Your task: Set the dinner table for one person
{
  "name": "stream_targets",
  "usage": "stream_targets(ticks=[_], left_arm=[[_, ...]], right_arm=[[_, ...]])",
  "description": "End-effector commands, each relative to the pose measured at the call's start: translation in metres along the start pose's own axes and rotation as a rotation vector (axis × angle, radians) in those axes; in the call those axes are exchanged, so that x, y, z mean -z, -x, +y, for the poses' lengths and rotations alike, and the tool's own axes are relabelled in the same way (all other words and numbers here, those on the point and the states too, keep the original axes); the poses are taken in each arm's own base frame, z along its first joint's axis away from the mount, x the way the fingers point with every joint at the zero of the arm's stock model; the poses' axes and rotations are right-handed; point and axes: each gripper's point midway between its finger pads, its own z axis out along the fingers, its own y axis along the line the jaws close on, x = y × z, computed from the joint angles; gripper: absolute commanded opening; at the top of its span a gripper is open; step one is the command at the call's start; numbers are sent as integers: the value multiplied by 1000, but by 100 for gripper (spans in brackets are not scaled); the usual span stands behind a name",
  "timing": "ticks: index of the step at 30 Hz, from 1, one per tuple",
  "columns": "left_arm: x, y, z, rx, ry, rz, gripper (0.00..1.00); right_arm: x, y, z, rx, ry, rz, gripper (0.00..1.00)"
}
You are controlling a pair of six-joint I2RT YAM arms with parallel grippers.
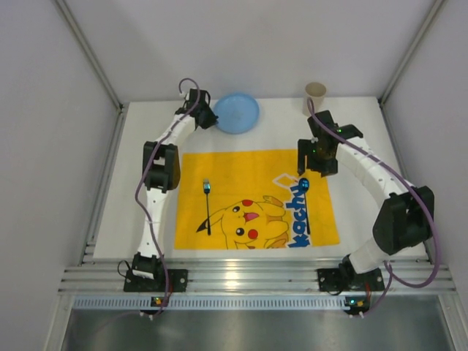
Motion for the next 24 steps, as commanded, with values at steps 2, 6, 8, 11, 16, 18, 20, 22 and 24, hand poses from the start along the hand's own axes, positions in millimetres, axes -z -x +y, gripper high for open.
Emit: stream_targets(ticks=[2,6,8,11,16,18,20,22,24], left_arm=[[16,-4,3,-52,21,33,0],[48,3,-12,-66,-33,24,0],[73,8,-29,-72,-98,17,0],[113,-3,-51,-101,-189,63,0],[175,-47,-64,-212,-262,163,0],[199,-72,-62,-262,-266,217,0],[217,-92,-59,-308,-277,260,0],[232,-121,-50,-378,-254,327,0],[241,-143,-44,-409,-245,384,0]], right_arm=[[14,40,-1,-17,-1,-97,73],[22,95,-8,-80,14,-169,74],[30,133,-20,-134,11,-236,75],[37,183,-54,-254,-24,-316,77],[27,242,-78,-402,29,-403,78],[11,255,-74,-406,52,-407,78],[-8,268,-72,-415,71,-423,79],[-23,282,-78,-460,128,-444,79],[-28,302,-68,-486,202,-498,79]])
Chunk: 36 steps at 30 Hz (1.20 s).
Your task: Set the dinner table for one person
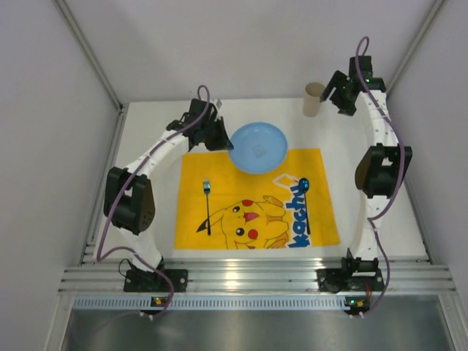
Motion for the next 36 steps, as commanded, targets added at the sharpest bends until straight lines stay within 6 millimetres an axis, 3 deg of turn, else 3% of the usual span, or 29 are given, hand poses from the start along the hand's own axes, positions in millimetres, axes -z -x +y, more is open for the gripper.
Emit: stream_targets(ticks=[1,6,9,17,26,29,30,34,36], left_arm=[[10,-56,3,-68,-1,150,0],[16,-83,11,-66,14,209,0],[17,-91,19,-78,38,251,0],[7,-102,22,-63,54,302,0],[-3,-120,16,-132,71,383,0],[-7,-126,15,-137,75,410,2],[-8,-127,14,-136,72,412,3],[-11,-133,13,-137,77,429,8],[-12,-135,14,-141,81,433,8]], right_arm=[[-24,29,35,-90,170,-94,79],[-45,60,53,-188,261,-213,79],[-56,70,52,-229,251,-260,78],[-91,64,29,-252,133,-284,77],[-117,52,17,-217,55,-272,64],[-123,46,15,-208,47,-259,54],[-124,45,14,-207,45,-257,45],[-122,47,14,-187,40,-262,24],[-120,47,13,-175,37,-260,19]])
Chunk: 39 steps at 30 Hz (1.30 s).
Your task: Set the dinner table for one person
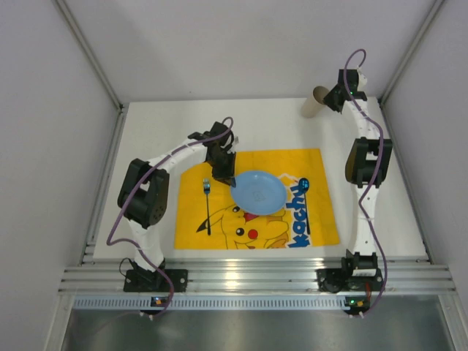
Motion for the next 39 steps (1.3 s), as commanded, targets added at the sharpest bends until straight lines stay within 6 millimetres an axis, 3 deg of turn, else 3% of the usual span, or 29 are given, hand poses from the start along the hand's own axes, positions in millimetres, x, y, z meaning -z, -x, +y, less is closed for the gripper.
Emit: stream_targets(ticks=[1,7,12,14,16,17,20,24,25,29,32,37,39], left_arm=[[5,3,-8,-22,-9,-5,7],[8,-9,-3,-42,10,4,0],[8,-24,6,-68,42,23,1],[8,-32,11,-74,60,28,14],[10,-32,13,-77,71,17,34],[9,-32,14,-78,76,12,39],[11,-31,16,-85,87,-1,48],[13,-29,17,-98,92,-19,49],[15,-27,17,-104,94,-30,50],[20,-19,20,-116,125,-67,50],[25,-12,23,-113,149,-94,50],[35,6,27,-76,195,-166,62],[41,13,31,-53,212,-196,69]], right_arm=[[16,28,23,28,46,-78,15],[27,35,25,59,49,-83,0],[39,45,32,76,67,-104,0],[48,52,37,80,82,-121,0],[61,61,43,82,99,-139,0],[66,65,46,84,105,-148,0],[86,80,56,94,131,-182,0],[121,97,64,106,145,-210,0],[139,88,82,123,174,-202,0],[176,74,87,149,169,-148,0],[198,42,83,171,133,-34,0],[226,-44,69,277,67,221,0],[234,-65,59,325,18,269,0]])
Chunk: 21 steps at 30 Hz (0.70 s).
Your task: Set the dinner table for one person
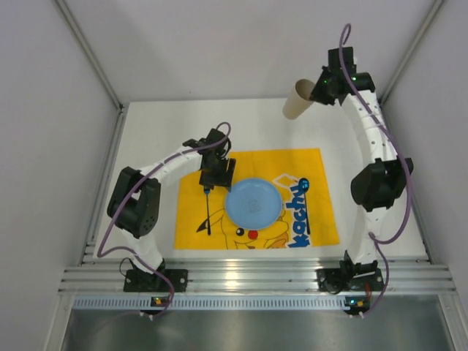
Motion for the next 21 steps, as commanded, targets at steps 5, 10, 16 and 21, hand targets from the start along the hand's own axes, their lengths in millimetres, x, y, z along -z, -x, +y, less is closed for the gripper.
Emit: stream_targets(ticks=[5,10,16,21], left_arm=[[36,41,16,71,33,-178,88],[47,41,31,121,35,-215,96],[53,37,35,128,36,-237,96],[58,39,35,123,37,-250,96]], right_arm=[[28,-114,-26,197,-190,291,0],[32,-153,-49,265,-243,353,0],[22,-176,-62,271,-254,322,0],[12,-157,-61,275,-244,156,0]])
